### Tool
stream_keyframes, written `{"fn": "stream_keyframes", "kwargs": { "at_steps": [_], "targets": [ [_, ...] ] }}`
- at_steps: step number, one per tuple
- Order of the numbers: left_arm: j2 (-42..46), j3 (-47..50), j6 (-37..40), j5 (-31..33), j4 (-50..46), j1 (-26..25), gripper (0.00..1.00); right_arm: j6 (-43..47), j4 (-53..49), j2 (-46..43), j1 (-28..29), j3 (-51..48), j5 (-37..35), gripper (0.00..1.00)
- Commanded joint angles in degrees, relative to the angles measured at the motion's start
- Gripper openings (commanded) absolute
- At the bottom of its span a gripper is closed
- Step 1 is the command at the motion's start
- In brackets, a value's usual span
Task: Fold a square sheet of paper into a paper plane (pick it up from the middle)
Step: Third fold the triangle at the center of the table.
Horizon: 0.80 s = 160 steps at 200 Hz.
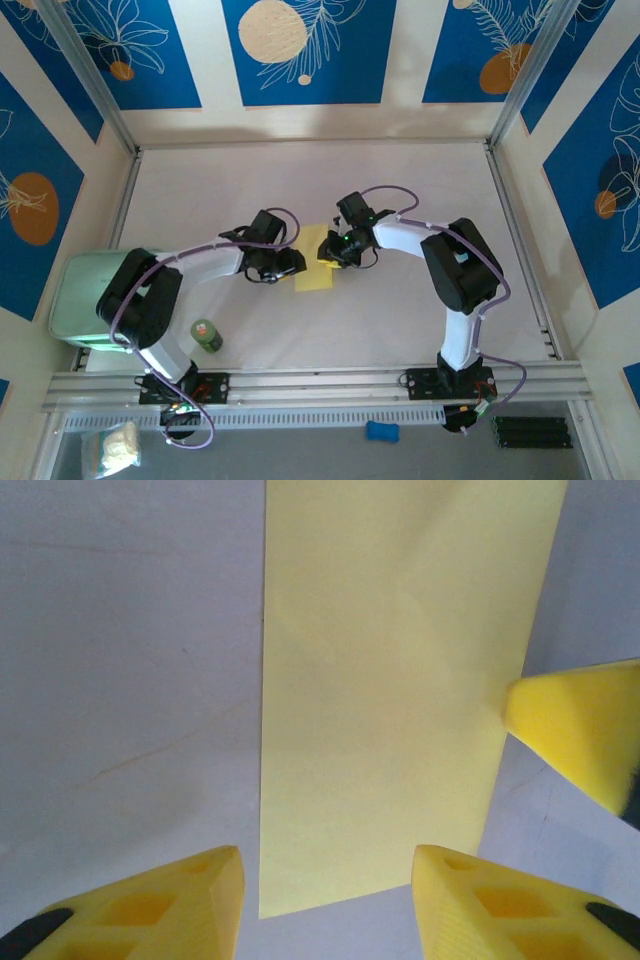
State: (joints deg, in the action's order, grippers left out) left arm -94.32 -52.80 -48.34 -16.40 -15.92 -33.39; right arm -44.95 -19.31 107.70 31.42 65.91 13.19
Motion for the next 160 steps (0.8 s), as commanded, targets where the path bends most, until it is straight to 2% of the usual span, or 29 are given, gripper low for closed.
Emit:
{"fn": "stream_keyframes", "kwargs": {
  "at_steps": [1,48,120,160],
  "targets": [
    [1.78,1.58,-1.69,0.76,-0.7,0.21,0.48,1.07,-3.28,-2.44,0.85,-1.09,3.1,0.25],
    [2.06,3.43,-4.12,-1.53,2.21,0.21,0.48,-0.11,-3.19,-0.11,1.79,-3.23,3.16,0.25],
    [0.69,4.12,-6.49,-4.4,3.51,-0.16,0.46,-1.71,-7.38,3.26,1.55,-4.54,-5.45,0.22],
    [-0.97,3.41,-6.5,-5.08,3.67,-0.45,0.43,-1.84,-7.32,4.14,1.15,-5.33,-5.81,0.2]
  ]
}}
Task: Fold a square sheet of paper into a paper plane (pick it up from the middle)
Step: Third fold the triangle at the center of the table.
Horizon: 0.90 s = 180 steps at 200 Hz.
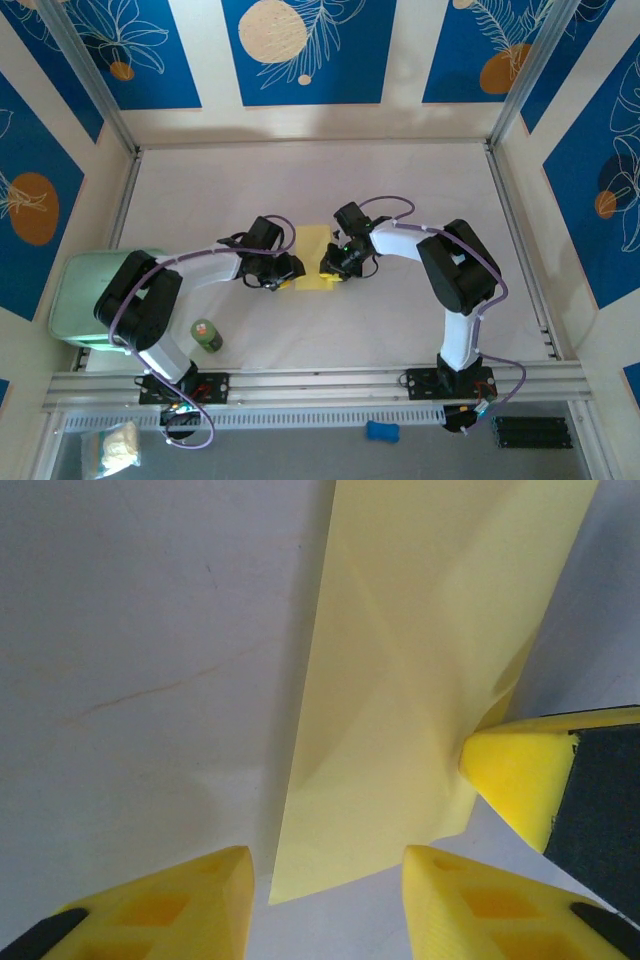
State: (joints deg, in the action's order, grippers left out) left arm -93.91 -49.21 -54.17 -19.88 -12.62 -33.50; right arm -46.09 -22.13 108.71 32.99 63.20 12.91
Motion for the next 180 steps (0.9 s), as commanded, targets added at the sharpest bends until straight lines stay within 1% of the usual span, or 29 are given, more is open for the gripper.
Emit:
{"fn": "stream_keyframes", "kwargs": {
  "at_steps": [1,63,132,180],
  "targets": [
    [-1.42,-0.22,-0.67,-1.63,0.34,-0.43,0.43,-0.73,-4.5,3.2,-0.45,-2.63,-5.52,0.2],
    [-3.65,-1.53,-0.18,-3.2,1.34,-0.74,0.42,-0.87,-3.46,4.05,-0.74,-2.82,-4.45,0.2],
    [-3.61,-0.98,-0.77,-6.6,9.15,-0.51,0.38,-0.82,-3.09,4.22,-1.09,-3.11,-4.21,0.2],
    [-4.68,-1.44,-0.1,-6.35,10.18,1.74,0.37,-0.83,-2.92,3.89,-1.23,-3.37,-4.3,0.2]
  ]
}}
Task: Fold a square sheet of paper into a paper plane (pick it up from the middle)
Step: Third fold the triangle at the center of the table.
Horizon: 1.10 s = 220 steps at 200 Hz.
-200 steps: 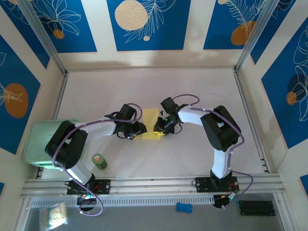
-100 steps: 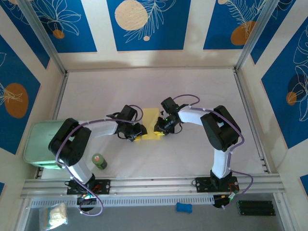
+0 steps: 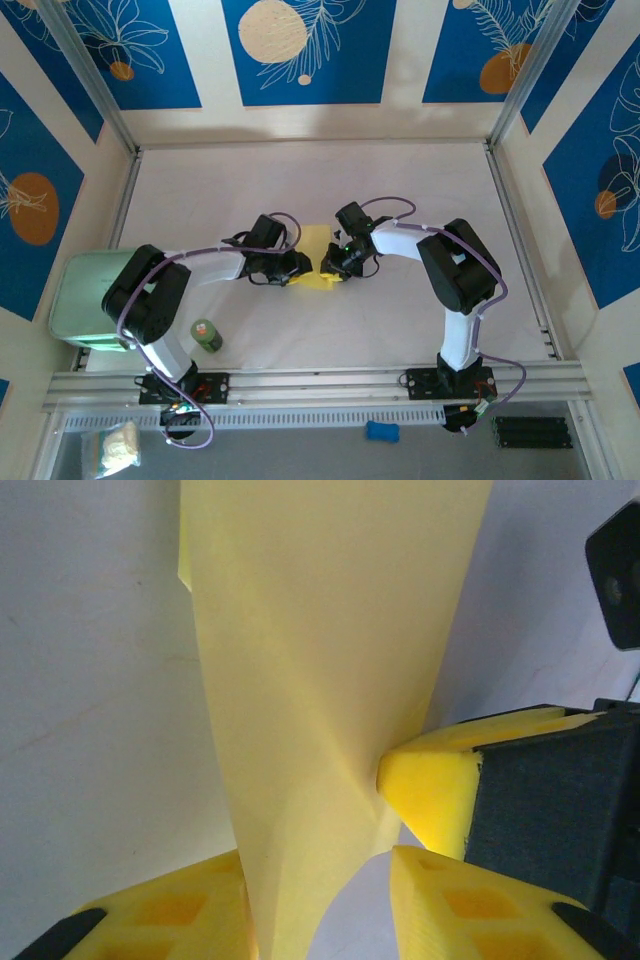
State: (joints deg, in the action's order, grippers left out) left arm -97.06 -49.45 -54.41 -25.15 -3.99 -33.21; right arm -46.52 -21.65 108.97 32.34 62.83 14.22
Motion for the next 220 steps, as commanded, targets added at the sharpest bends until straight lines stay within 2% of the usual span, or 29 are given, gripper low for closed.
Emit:
{"fn": "stream_keyframes", "kwargs": {
  "at_steps": [1,91,110,134,147,175,220],
  "targets": [
    [-1.59,-1.23,0.16,-1.11,1.54,1.51,0.37,-0.4,-3.4,3.62,-0.59,-3.03,-5.61,0.2],
    [-7.24,-5.56,-1.41,-1.56,-0.13,3.67,0.25,1.88,-1.98,1.71,-1.63,-3.77,-4.98,0.2],
    [-7.58,-5.48,-2.24,-1.92,1.06,4.17,0.18,3.93,-0.25,0.85,-1.99,-3.72,-3.56,0.2],
    [-8.19,-5.81,-3.37,-3.21,2.55,4.3,0.04,7.5,1.97,-1.77,-2.52,-2.98,-2.17,0.21],
    [-8.33,-5.74,-4.02,-3.61,3.39,4.32,0.0,10.18,3.16,-4.62,-2.5,-2.67,-2.02,0.25],
    [-7.08,-3.98,-6.67,-3.66,5.88,4.36,0.0,16.82,6.39,-10.16,-1.99,-2.83,-3.97,0.42],
    [-5.47,-4.65,-8.53,-3.85,4.35,4.3,0.0,28.91,17.95,-18.25,3.46,-10.05,-14.83,0.62]
  ]
}}
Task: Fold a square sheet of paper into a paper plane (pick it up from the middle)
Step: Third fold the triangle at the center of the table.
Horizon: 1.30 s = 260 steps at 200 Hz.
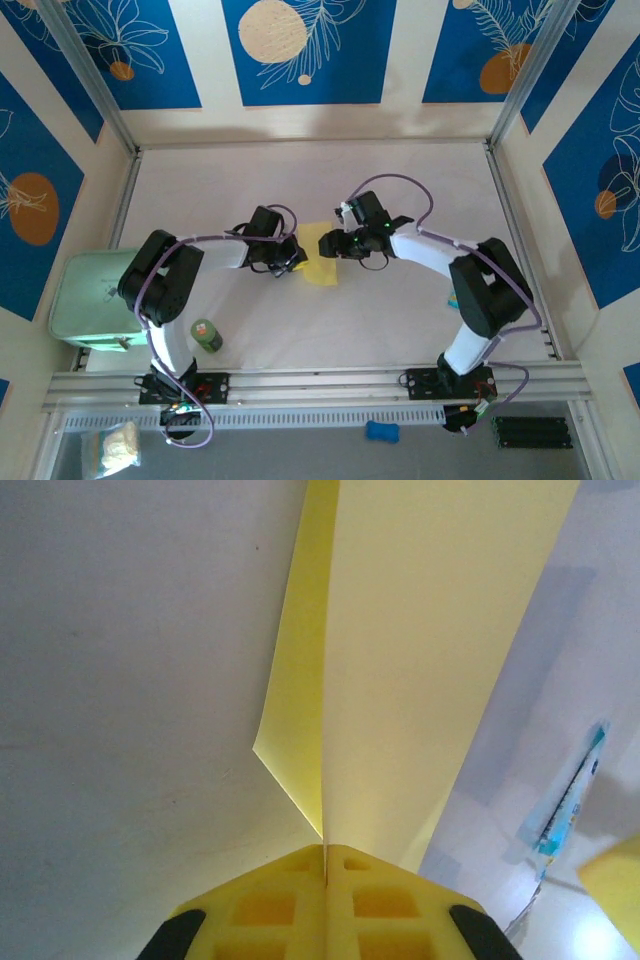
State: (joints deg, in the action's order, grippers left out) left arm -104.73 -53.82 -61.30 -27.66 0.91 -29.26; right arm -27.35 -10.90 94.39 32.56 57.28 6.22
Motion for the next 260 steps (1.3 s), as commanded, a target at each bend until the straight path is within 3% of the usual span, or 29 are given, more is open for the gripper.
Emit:
{"fn": "stream_keyframes", "kwargs": {
  "at_steps": [1,52,67,89,177,211,260],
  "targets": [
    [2.22,-0.3,-1.68,-1.34,-0.64,0.34,0.0,10.11,7.46,-3.85,3.4,-4.79,-6.96,0.63],
    [3.08,-0.88,-1.97,-1.48,-1.96,0.43,0.0,23.37,22.41,-6.2,9.95,-14.93,-13.75,0.65],
    [3.36,-0.93,-2.05,-1.32,-2.35,0.45,0.0,28.76,28.57,-5.88,12.0,-18.46,-13.65,0.58],
    [3.65,-0.87,-2.12,-1.42,-2.48,0.43,0.0,34.29,36.45,-4.58,15.41,-22.58,-16.62,0.59],
    [3.57,-1.02,-2.16,-1.89,-2.75,0.43,0.0,40.08,47.47,3.7,20.0,-21.81,-29.84,0.62],
    [3.61,-1.11,-2.23,-1.89,-2.66,0.43,0.0,40.89,46.92,2.86,20.69,-22.55,-29.14,0.55],
    [3.64,-0.81,-2.25,-1.86,-2.59,0.43,0.01,40.55,45.68,2.48,21.26,-22.97,-29.71,0.34]
  ]
}}
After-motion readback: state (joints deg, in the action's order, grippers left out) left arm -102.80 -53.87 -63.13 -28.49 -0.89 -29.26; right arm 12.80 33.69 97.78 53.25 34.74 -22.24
